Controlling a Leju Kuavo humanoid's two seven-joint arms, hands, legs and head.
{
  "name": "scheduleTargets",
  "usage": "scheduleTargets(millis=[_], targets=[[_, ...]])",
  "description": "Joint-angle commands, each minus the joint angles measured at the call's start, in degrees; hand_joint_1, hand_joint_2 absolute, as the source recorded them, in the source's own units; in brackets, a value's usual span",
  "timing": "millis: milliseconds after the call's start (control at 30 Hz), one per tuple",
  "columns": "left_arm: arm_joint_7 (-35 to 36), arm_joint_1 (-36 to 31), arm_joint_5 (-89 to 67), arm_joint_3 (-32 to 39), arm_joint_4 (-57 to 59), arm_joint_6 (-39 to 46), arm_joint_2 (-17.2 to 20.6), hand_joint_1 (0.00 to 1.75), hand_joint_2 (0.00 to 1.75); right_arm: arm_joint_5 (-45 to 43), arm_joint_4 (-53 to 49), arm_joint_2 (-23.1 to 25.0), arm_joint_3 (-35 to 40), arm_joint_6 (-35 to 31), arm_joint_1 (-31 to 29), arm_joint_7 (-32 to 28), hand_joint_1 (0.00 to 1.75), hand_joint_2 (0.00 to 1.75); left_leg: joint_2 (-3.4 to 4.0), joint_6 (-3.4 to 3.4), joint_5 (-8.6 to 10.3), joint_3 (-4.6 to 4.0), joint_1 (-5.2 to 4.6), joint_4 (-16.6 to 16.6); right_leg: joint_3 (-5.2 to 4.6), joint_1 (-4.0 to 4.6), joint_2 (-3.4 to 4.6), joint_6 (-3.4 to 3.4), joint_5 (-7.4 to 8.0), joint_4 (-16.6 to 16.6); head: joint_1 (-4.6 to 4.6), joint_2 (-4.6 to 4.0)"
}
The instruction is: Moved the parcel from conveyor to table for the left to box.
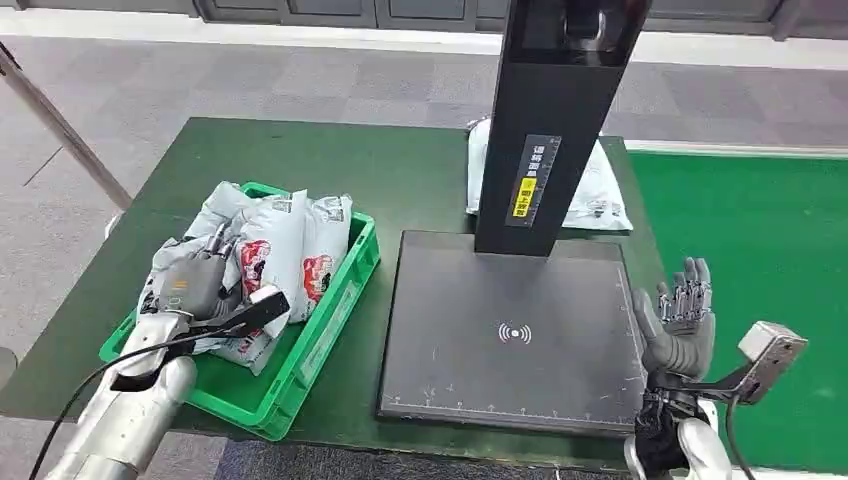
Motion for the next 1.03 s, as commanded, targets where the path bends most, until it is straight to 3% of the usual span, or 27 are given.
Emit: scheduleTargets(millis=[33,200,267,300,467,800,900,967,1000,1033], targets=[[-4.1,2.7,9.2,-2.2,2.1,-4.2,4.1,0.0,1.75,-1.0,2.0,1.1,-3.1,1.2,-0.2,0.5,0.0,1.75,0.17,0.01,-0.34,0.14,0.02,0.0,0.06,0.04,0.13,-0.07,-0.22,0.1,0.0,0.0],[-7.7,3.0,19.8,1.6,-2.8,0.2,2.2,0.0,1.75,-1.0,-1.8,1.6,-2.7,1.4,2.5,0.8,0.0,1.75,0.22,-0.45,0.12,0.23,0.0,-0.2,0.08,0.08,0.16,-0.4,0.02,0.0,-0.02,0.0],[-7.5,3.0,20.0,1.6,-3.4,0.1,2.3,0.0,1.75,-1.0,-2.3,1.6,-2.8,1.4,2.8,0.8,0.0,1.75,0.12,-0.45,0.13,0.84,0.04,-0.2,0.17,0.2,0.05,-0.44,0.0,0.0,-0.02,0.0],[-15.0,4.6,32.8,8.2,-7.2,7.1,-1.4,0.0,0.0,-1.6,-2.7,1.4,-2.2,2.2,2.9,1.0,0.0,1.75,0.11,-0.46,0.19,0.74,0.06,-0.2,0.04,0.22,0.02,-0.48,0.03,0.0,-0.02,0.0],[-19.5,6.9,52.4,11.2,-18.0,6.0,-3.1,0.0,0.0,-3.7,-1.3,0.4,0.1,2.8,1.4,1.4,0.0,1.75,0.27,-0.43,0.12,0.46,0.14,0.0,-0.26,0.31,0.21,-0.46,0.03,0.1,0.0,0.0],[-20.1,7.3,60.3,9.1,-21.7,1.4,-4.1,0.0,0.0,-2.4,-0.6,-0.3,3.4,4.5,-0.1,0.8,0.0,1.75,0.28,-0.44,0.09,0.24,0.13,-0.1,-0.42,0.29,0.23,-0.5,0.03,0.1,0.0,0.0],[-20.9,7.1,62.3,8.8,-22.7,1.5,-5.9,0.0,0.0,-0.3,-1.1,0.0,4.9,3.9,-1.0,0.3,0.0,1.75,0.3,-0.43,0.11,0.21,0.11,-0.1,-0.46,0.27,0.18,-0.5,0.05,0.0,0.0,0.0],[-21.1,7.2,63.5,4.8,-23.1,-2.5,-6.7,0.0,0.0,4.6,-1.6,0.1,7.5,1.8,-2.2,-1.5,0.0,1.75,0.29,-0.43,0.12,0.19,0.1,-0.1,-0.49,0.27,0.17,-0.5,0.05,0.1,0.0,0.0],[-21.2,7.3,63.3,3.1,-23.3,-3.1,-7.4,0.0,1.75,6.3,-1.7,0.1,8.5,1.1,-2.7,-2.0,0.0,1.75,0.28,-0.43,0.1,0.19,0.11,-0.1,-0.48,0.28,0.18,-0.5,0.04,0.1,0.0,0.0],[-21.4,7.0,62.9,-0.1,-23.3,-4.3,-8.1,0.0,1.75,8.8,-2.0,-0.1,9.9,-0.1,-3.1,-2.7,0.0,1.75,0.26,-0.43,0.13,0.21,0.1,-0.1,-0.46,0.28,0.14,-0.5,0.06,0.0,0.0,0.0]])
